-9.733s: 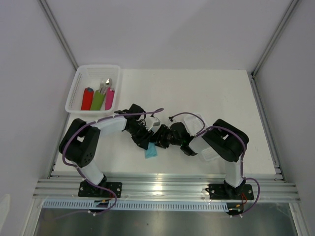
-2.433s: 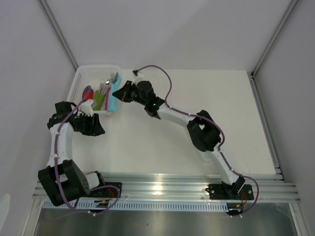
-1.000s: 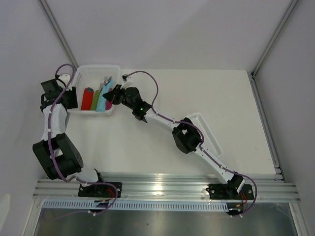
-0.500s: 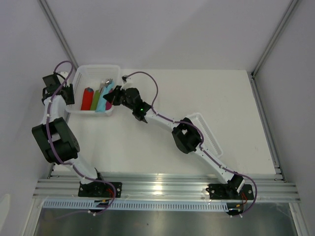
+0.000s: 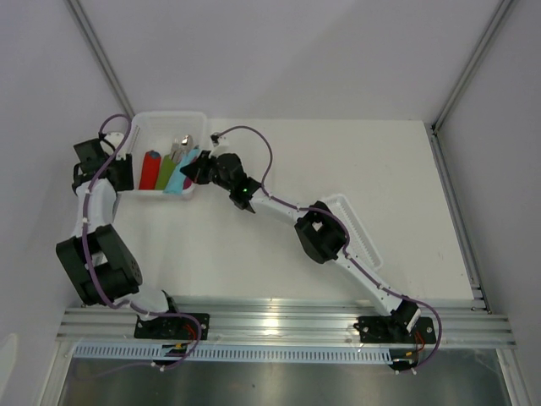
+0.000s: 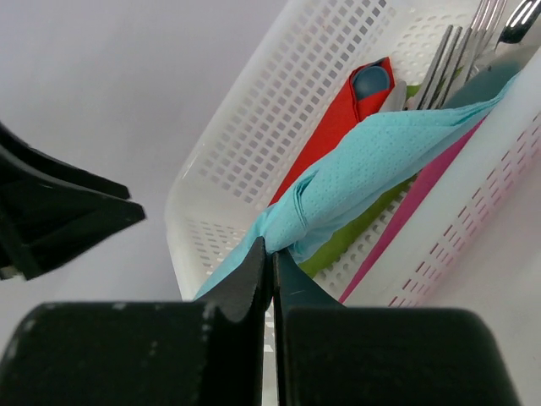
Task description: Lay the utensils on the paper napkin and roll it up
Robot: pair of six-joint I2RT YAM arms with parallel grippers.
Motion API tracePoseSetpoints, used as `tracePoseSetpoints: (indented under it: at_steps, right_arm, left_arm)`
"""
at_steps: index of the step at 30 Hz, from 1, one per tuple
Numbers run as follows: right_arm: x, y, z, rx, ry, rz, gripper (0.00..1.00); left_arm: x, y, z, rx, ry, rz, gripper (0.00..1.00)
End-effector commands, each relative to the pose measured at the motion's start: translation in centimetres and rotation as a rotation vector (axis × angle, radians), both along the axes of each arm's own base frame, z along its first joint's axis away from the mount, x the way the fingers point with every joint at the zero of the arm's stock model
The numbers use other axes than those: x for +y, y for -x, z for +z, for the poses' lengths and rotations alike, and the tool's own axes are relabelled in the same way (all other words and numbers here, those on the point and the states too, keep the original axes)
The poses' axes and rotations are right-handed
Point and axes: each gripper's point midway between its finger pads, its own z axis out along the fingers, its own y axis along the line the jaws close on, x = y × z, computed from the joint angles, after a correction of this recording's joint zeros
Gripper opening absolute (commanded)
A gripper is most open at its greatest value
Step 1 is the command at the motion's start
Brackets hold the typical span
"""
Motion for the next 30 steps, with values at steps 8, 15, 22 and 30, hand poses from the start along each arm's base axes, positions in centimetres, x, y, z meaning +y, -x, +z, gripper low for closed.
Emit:
tracePoseSetpoints:
  at_steps: [8, 15, 22, 30]
  right_arm:
    - [-0.2, 0.3, 5.9, -0.101, -0.077, 0.002, 0.00]
    - [-0.1, 0.1, 4.1, -0.075, -0.050, -0.004, 0.00]
    - [0.4, 0.9, 4.5, -0.094, -0.041, 0.017, 0.00]
    - [0.3, 1.3, 4.5, -0.097, -0.032, 0.024, 0.00]
  left_arm:
    - [-2.4, 0.3, 0.7, -0.063, 0.101, -0.053, 0.54]
    - [-2.1, -1.9, 0.2, -0.055, 0.149, -0.031, 0.52]
    - [-2.0, -1.6, -3.0, 0.018, 0.133, -0.016, 0.52]
    - [-1.6, -1.7, -4.4, 0.059, 0.106, -0.032, 0.52]
